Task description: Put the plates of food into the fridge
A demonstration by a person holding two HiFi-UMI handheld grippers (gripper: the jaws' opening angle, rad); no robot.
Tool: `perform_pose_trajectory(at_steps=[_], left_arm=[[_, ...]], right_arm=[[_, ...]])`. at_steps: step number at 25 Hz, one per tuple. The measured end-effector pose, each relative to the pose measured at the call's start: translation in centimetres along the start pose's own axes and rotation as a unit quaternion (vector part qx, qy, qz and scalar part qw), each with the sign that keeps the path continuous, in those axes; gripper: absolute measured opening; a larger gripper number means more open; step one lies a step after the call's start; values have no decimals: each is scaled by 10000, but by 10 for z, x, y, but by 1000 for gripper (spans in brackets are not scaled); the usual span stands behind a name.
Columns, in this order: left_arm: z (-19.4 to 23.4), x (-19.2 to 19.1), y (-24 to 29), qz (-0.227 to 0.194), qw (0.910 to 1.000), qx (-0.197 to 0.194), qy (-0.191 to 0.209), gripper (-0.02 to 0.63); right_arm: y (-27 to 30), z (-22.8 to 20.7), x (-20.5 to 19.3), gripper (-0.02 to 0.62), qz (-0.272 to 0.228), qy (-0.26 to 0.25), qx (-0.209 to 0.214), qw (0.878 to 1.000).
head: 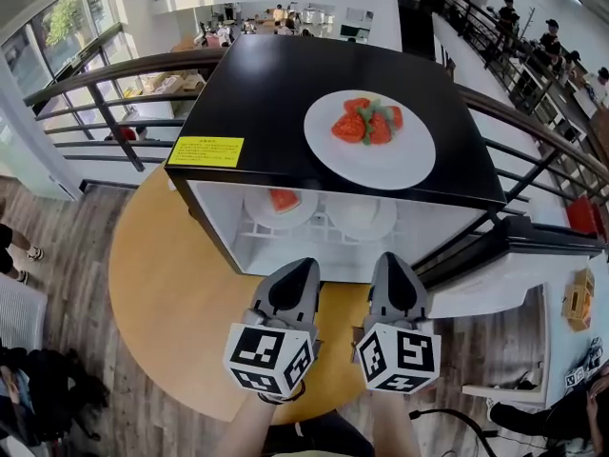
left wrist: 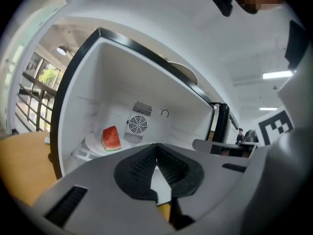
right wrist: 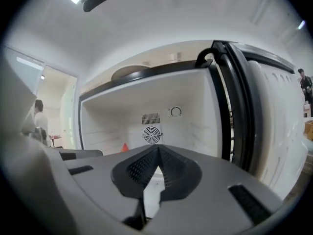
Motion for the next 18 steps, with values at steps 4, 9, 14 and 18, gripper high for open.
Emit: perform_pose_trajectory(at_steps=[4, 9, 14, 18], left_arm=[[-14, 5, -14, 3, 9995, 22, 302, 8], [-24, 11, -32, -102, 9984, 209, 517, 8], [-34, 14, -41, -169, 9972, 280, 675, 8], [-38, 22, -50, -408, 9971, 271, 574, 8]], right_arm=[[-29, 0, 5, 12, -39, 67, 35, 10000], [-51, 2, 4, 12, -80, 206, 45, 9997], [-64, 7, 8, 12, -190, 206, 110, 9995], [-71, 10, 13, 12, -269, 268, 165, 9991]])
Point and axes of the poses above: the fingertips, and each gripper's own axes: y forward along the fingers, z to its left, x out of its top, the point moved 4 cm from there along -y, backward along the fingers, and after that the axes turned 9 degrees about -x, right-handed, at the moved point
